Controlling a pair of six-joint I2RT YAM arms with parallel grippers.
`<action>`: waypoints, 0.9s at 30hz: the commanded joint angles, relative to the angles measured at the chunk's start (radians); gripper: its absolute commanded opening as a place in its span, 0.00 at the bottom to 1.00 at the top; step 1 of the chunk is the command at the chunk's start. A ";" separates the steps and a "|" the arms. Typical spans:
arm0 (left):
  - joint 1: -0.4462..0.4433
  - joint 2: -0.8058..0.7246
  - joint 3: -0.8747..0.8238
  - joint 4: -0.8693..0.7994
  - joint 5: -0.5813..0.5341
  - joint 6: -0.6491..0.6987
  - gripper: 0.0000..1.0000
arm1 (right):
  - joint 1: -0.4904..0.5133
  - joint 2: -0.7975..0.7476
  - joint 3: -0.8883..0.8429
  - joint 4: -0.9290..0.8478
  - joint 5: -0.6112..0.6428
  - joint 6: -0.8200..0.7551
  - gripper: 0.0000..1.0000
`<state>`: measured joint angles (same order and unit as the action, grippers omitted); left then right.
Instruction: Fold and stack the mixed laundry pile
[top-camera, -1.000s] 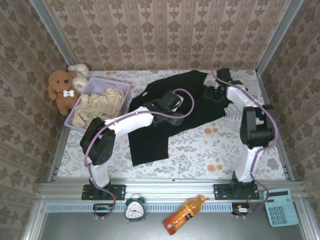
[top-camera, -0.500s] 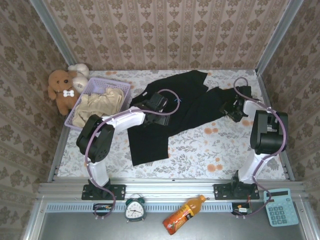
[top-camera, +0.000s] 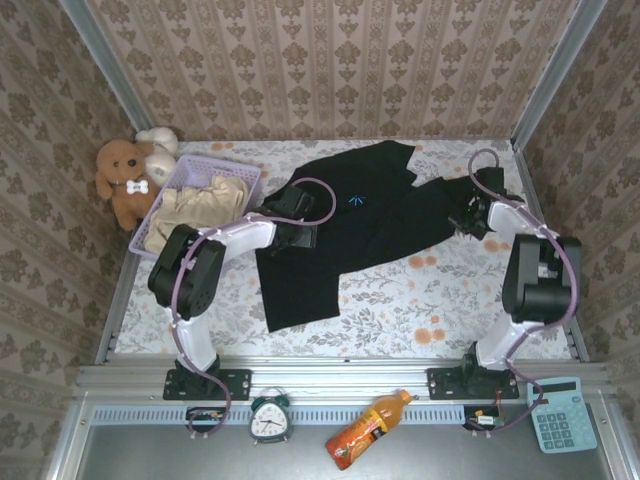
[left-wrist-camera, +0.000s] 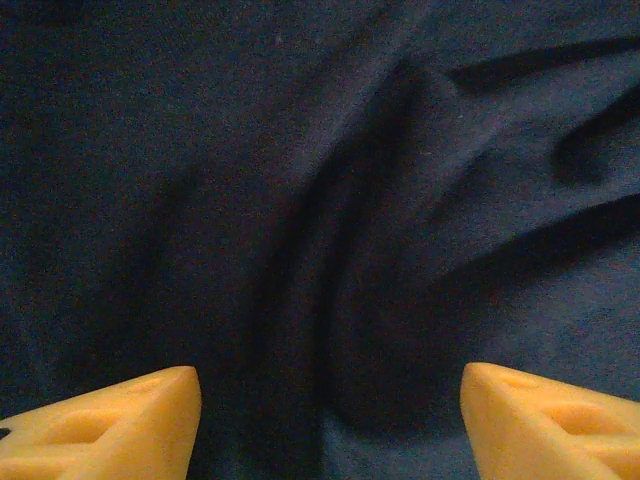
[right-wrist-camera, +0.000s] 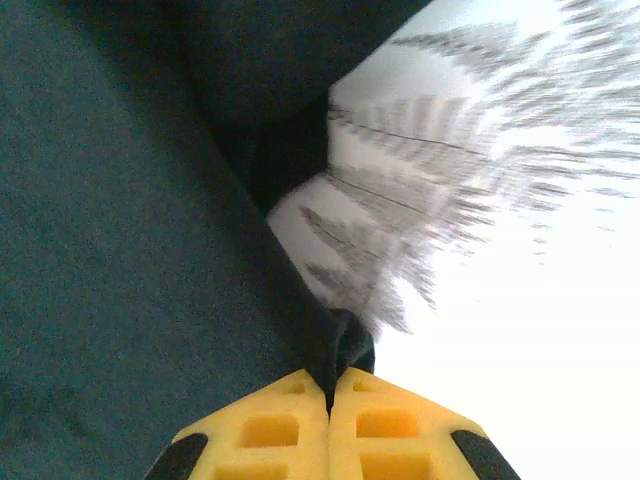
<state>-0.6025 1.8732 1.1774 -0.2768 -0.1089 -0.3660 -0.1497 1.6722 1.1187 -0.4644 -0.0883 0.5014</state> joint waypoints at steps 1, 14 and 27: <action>-0.015 0.036 0.031 -0.023 0.024 0.012 0.71 | 0.091 -0.144 0.033 -0.345 0.275 -0.116 0.05; -0.030 -0.048 0.023 -0.107 -0.010 0.041 0.74 | 0.174 -0.397 -0.087 -0.486 0.462 -0.048 0.67; 0.005 -0.052 0.101 -0.057 0.058 0.002 0.70 | 0.044 0.011 -0.042 0.011 -0.019 0.055 0.41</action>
<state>-0.6098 1.8240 1.2797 -0.3408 -0.0822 -0.3450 -0.1200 1.6238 1.0615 -0.5495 0.0208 0.4839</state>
